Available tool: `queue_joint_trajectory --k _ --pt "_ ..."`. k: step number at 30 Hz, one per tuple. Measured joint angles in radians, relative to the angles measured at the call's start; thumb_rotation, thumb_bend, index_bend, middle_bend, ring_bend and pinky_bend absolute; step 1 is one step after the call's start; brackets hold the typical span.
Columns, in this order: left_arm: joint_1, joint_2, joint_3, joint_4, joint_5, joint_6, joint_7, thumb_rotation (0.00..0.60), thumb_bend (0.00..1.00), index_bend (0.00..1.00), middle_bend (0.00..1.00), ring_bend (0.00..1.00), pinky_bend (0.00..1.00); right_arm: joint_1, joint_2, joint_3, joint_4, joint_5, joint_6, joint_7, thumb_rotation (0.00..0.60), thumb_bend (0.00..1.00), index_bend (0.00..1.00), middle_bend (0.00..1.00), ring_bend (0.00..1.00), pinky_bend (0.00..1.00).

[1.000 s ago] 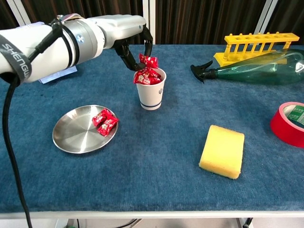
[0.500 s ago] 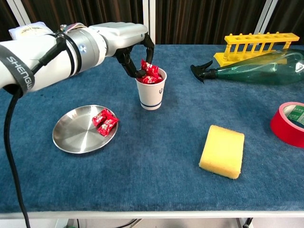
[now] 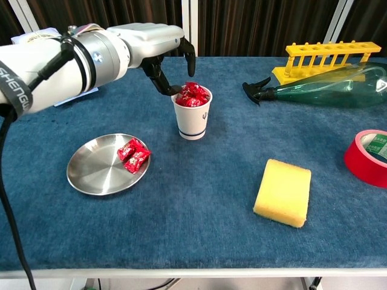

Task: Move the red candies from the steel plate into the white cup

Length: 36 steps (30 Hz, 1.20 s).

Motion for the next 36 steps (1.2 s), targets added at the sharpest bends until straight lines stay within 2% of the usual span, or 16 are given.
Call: queue_joint_trajectory --k 9,12,15,18,21,25,27,31,36 --pt "0.066 0.109 0.012 -0.151 0.053 0.099 -0.022 0.600 0.36 0.34 0.21 0.07 0.16 -0.001 -0.002 -0.002 -0.002 -0.002 0.001 -0.007 0.600 0.28 0.01 0.01 0.00 0.00" --pt "0.134 0.169 0.052 -0.218 0.114 0.160 -0.051 0.600 0.34 0.33 0.21 0.08 0.16 -0.002 -0.003 -0.002 -0.003 -0.002 0.003 -0.010 0.600 0.28 0.01 0.01 0.00 0.00" --pt "0.217 0.224 0.113 -0.254 0.206 0.222 -0.109 0.600 0.30 0.29 0.21 0.08 0.17 -0.002 -0.005 -0.001 -0.005 0.000 0.004 -0.018 0.600 0.28 0.01 0.01 0.00 0.00" --pt "0.302 0.269 0.180 -0.262 0.328 0.298 -0.176 0.590 0.24 0.20 0.17 0.08 0.20 -0.003 -0.011 0.001 -0.003 0.002 0.009 -0.038 0.600 0.28 0.01 0.00 0.00 0.00" --pt "0.390 0.298 0.250 -0.235 0.474 0.405 -0.214 0.535 0.17 0.09 0.09 0.05 0.22 -0.005 -0.025 0.007 0.007 0.001 0.025 -0.078 0.600 0.28 0.00 0.00 0.00 0.00" --pt "0.542 0.340 0.358 -0.152 0.649 0.556 -0.290 0.410 0.12 0.07 0.06 0.01 0.16 -0.007 -0.054 0.013 0.021 0.001 0.043 -0.138 0.600 0.28 0.00 0.00 0.00 0.00" --pt "0.611 0.363 0.402 -0.098 0.689 0.589 -0.339 0.358 0.12 0.07 0.05 0.01 0.15 -0.008 -0.060 0.016 0.021 0.008 0.043 -0.151 0.600 0.28 0.00 0.00 0.00 0.00" --pt "0.694 0.392 0.453 -0.024 0.702 0.593 -0.412 0.356 0.12 0.07 0.03 0.00 0.14 -0.010 -0.065 0.022 0.008 0.034 0.037 -0.166 0.600 0.28 0.00 0.00 0.00 0.00" --pt "0.736 0.398 0.460 0.048 0.725 0.581 -0.512 0.354 0.12 0.07 0.03 0.00 0.14 -0.013 -0.066 0.024 0.001 0.032 0.040 -0.171 0.600 0.28 0.00 0.00 0.00 0.00"
